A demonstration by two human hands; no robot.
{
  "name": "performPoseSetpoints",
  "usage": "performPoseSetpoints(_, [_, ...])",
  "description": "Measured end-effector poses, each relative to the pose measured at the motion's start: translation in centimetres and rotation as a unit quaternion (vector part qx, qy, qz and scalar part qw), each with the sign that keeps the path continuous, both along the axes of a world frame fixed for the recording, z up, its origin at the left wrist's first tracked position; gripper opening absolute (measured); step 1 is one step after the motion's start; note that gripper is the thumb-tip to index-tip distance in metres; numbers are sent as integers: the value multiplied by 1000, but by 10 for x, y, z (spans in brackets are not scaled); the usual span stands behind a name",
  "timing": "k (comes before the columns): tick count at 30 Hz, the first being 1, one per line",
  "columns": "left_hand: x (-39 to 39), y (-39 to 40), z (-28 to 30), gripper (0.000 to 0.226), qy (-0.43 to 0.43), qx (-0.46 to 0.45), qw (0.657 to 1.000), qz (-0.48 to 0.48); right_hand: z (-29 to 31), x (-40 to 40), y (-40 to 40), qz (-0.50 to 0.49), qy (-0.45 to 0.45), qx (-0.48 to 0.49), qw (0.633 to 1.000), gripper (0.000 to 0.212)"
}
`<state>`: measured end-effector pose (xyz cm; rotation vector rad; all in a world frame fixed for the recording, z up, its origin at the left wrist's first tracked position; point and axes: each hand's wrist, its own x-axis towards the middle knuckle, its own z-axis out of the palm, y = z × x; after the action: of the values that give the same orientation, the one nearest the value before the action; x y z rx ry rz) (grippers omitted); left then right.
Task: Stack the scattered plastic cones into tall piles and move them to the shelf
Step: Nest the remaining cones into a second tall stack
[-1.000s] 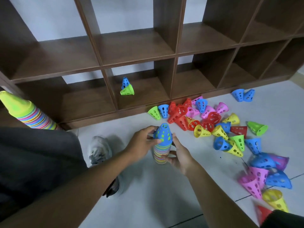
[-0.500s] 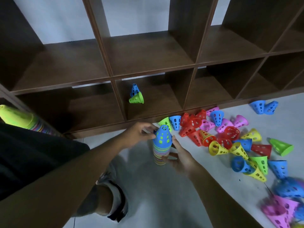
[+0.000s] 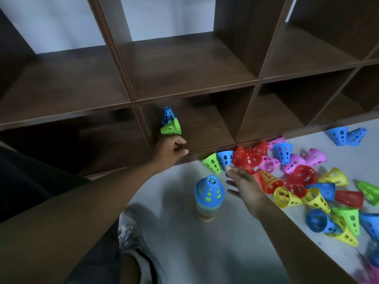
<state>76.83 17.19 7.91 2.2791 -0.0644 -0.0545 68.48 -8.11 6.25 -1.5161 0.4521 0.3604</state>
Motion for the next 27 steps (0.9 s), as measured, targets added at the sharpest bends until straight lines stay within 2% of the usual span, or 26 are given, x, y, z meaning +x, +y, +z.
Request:
performPoseSetpoints(3, [29,4,-1,51,-58,100,993,37,-14,22,1,-19,-22,-34,999,19])
performPoseSetpoints(8, [72,5,-13,78,9,134,990,53,-33,51,4,47,-82,-178,979,45])
performPoseSetpoints(12, [101,5,-28,92,30,167,981,94,-47,67,5,78,-103,-251,959,55])
performPoseSetpoints(16, [127,4,-41,94,16,174,977,123,-54,79,2,132,-134,-318,929,62])
performPoseSetpoints(21, [150,6,-51,97,27,219,971,90,-67,95,-7,187,-155,-364,899,65])
performPoseSetpoints(27, [159,4,-61,91,48,166,979,111,-81,102,-11,216,-162,-404,874,65])
